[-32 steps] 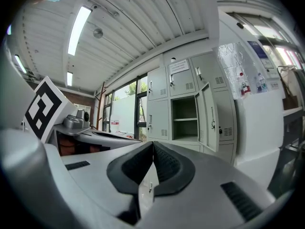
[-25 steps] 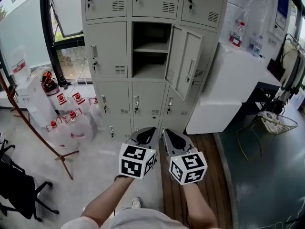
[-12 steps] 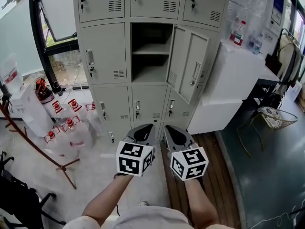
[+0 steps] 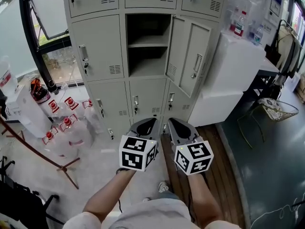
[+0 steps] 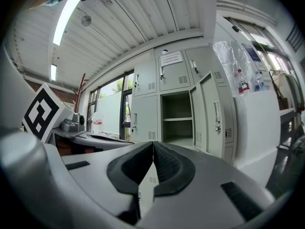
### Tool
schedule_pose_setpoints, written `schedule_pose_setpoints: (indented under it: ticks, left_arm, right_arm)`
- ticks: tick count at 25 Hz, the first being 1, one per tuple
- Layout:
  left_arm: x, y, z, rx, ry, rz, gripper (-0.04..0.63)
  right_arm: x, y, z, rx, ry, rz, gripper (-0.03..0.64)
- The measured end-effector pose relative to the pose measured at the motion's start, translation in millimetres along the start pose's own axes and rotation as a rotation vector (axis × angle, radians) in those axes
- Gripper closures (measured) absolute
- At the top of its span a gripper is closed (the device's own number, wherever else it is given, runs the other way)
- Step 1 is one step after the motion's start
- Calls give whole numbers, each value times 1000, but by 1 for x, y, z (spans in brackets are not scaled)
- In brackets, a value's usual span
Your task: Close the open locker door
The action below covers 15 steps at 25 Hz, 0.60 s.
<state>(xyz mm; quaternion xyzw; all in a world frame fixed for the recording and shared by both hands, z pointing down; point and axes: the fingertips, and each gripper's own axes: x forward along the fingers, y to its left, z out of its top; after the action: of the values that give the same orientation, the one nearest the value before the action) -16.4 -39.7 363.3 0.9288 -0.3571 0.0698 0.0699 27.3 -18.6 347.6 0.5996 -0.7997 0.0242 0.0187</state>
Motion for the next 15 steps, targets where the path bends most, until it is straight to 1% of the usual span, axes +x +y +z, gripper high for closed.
schedule_pose_setpoints:
  ticks: [8, 15]
  left_arm:
    - [39, 11, 0, 13, 8, 5, 589]
    - [93, 17, 17, 24, 2, -1, 589]
  right_arm:
    - [23, -35, -4, 4, -19, -9, 612]
    - [47, -85, 1, 1, -30, -29, 612]
